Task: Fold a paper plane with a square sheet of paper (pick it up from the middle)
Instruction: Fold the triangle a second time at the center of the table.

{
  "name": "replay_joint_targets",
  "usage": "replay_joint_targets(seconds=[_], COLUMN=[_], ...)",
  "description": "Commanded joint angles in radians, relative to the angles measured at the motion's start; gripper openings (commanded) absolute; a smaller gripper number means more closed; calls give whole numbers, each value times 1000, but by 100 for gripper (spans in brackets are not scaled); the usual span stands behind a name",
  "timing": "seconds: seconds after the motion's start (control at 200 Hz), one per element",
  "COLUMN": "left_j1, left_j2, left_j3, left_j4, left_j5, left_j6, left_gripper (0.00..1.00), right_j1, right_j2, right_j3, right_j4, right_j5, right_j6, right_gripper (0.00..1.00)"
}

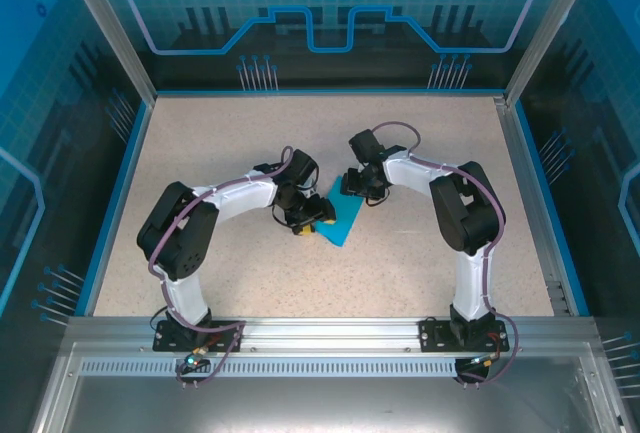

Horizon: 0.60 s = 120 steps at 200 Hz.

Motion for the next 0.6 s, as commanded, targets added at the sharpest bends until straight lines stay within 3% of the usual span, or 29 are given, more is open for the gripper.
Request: replay_joint_targets(seconds=[0.0,0.44,0.595], left_j1=[-8,-8,-7], left_j2=[-46,-50,-22], left_j3=[21,13,-8], left_j4=[-35,37,139], left_j5=[36,76,114], left_j6=[11,-8,-14], left_gripper=[60,60,60], right_j1=[-5,-5,-5], right_j2=[80,86,86], right_j3=[-44,-47,-47], right_j4=[-45,-41,-39], right_j5=[-29,-36,-41], right_j6=[13,15,14], right_gripper=[53,53,52])
